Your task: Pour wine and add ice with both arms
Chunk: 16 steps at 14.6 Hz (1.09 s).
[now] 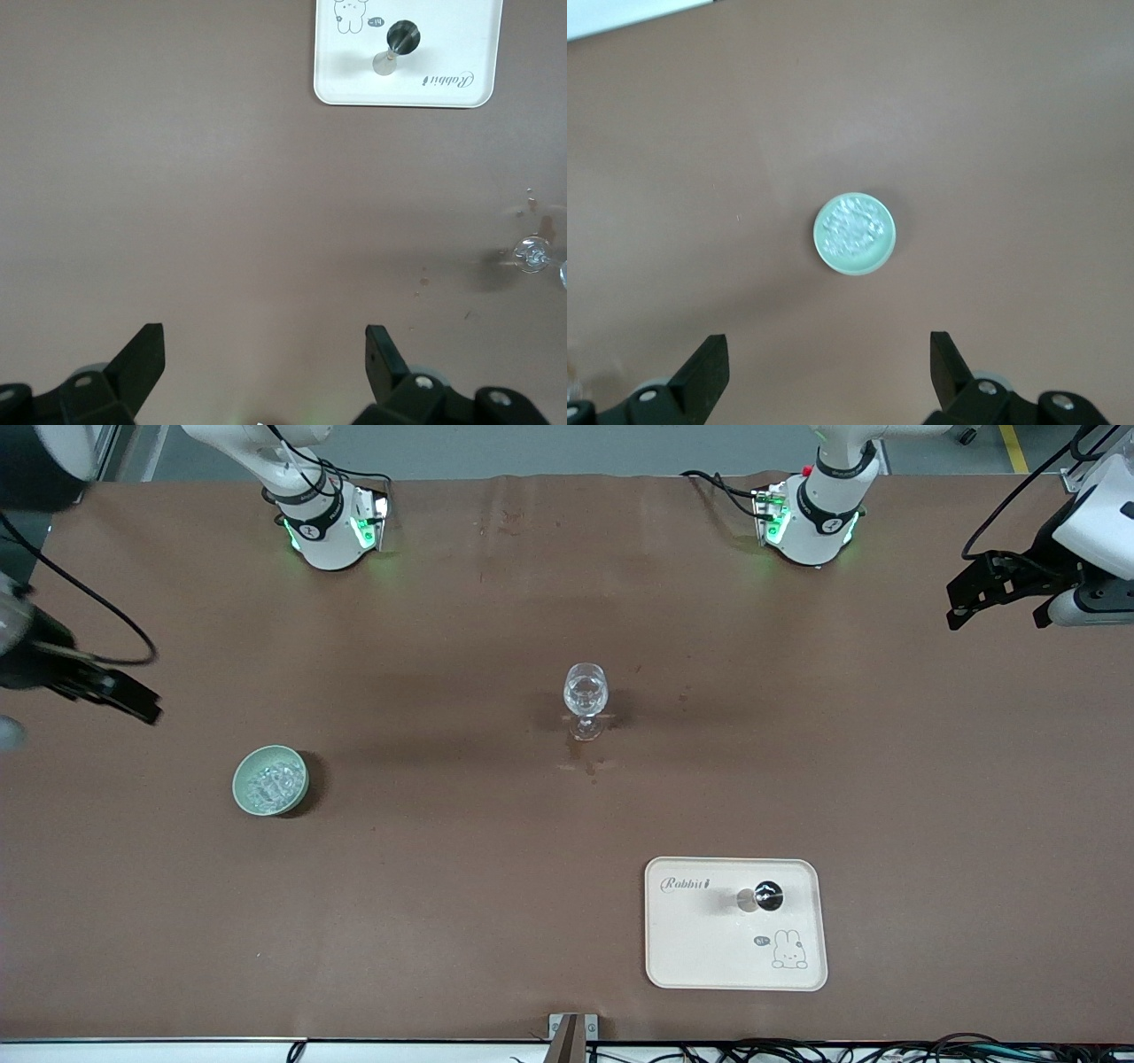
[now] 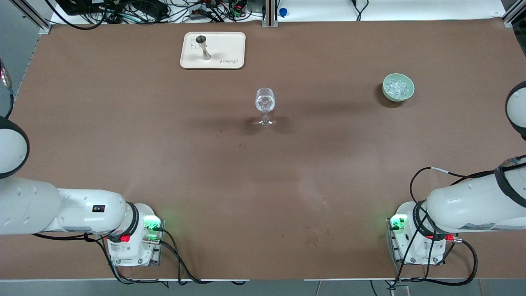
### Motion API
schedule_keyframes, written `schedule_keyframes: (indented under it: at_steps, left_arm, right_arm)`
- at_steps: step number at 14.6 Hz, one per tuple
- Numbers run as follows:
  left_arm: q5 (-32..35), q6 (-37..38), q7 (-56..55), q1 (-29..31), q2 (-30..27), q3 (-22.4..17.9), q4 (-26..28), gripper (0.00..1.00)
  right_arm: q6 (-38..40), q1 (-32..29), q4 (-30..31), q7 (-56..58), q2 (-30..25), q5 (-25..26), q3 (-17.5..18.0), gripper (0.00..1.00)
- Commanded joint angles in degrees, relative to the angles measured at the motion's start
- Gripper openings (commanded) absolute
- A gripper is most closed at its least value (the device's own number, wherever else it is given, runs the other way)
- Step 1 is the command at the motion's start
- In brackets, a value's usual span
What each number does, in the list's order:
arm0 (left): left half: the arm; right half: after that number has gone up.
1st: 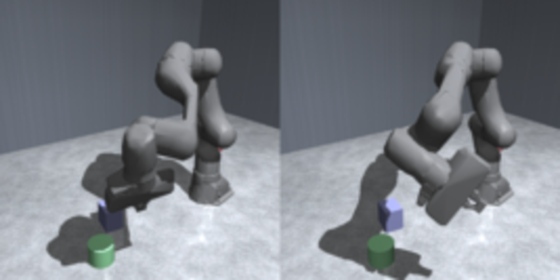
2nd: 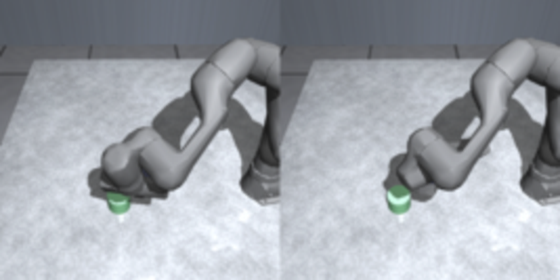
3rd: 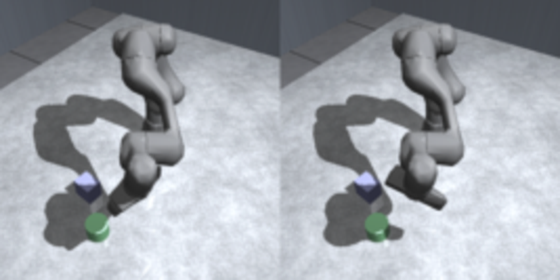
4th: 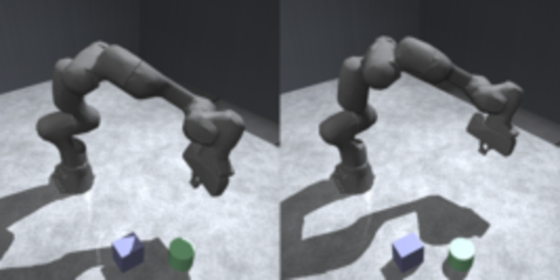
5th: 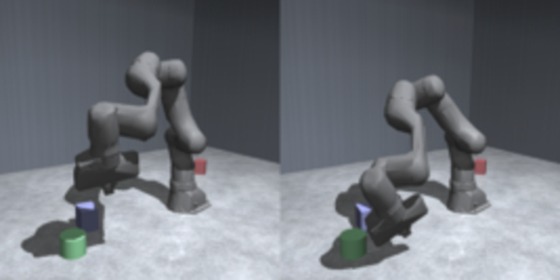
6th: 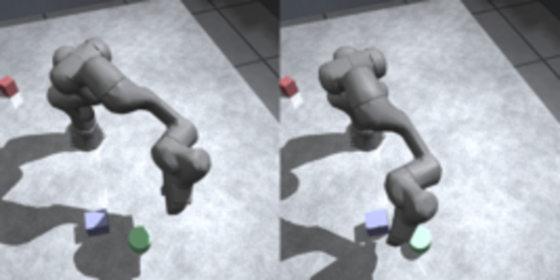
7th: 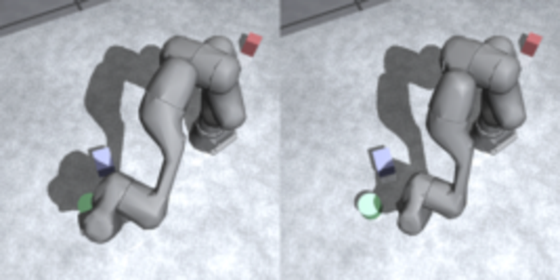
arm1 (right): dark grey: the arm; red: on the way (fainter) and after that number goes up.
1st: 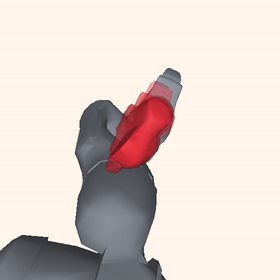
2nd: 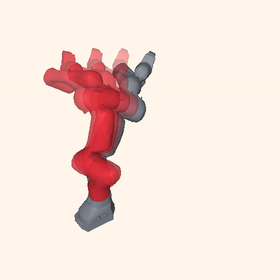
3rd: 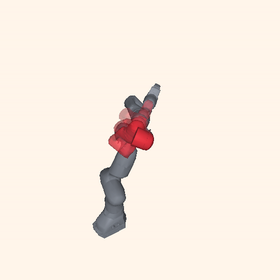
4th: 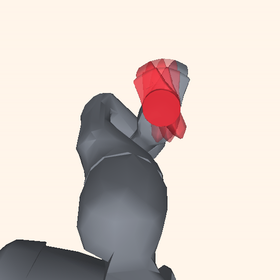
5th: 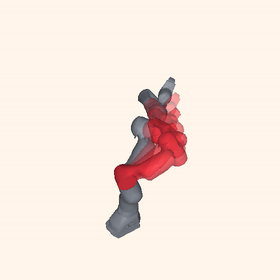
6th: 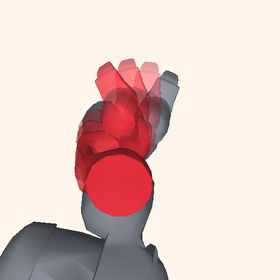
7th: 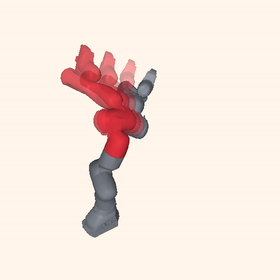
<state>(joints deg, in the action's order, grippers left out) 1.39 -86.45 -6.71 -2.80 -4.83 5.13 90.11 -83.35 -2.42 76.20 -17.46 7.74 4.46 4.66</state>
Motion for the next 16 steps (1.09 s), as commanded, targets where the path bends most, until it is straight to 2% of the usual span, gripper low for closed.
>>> schedule_keyframes:
  at_steps: [1,3,5,16]
  left_arm:
    - [-0.9,0.0,0.9,0.2,0.6,-0.1,-1.1,1.0]
    - [-0.9,0.1,0.9,0.2,0.8,-0.1,-1.0,1.0]
    - [-0.9,0.1,0.8,0.2,0.8,-0.1,-1.0,1.0]
    - [-1.0,0.1,0.1,0.2,0.8,-0.1,-1.0,1.0]
  right_arm:
    - [2.9,-0.8,3.2,8.5,-4.9,-3.3,-4.4,1.0]
    - [4.3,-1.0,3.8,10.0,-6.4,-3.2,-5.5,1.0]
    - [1.2,-1.6,7.7,10.0,-7.2,-3.2,-5.4,1.0]
    - [0.7,-1.9,6.2,10.1,-6.7,-3.8,-5.5,1.0]
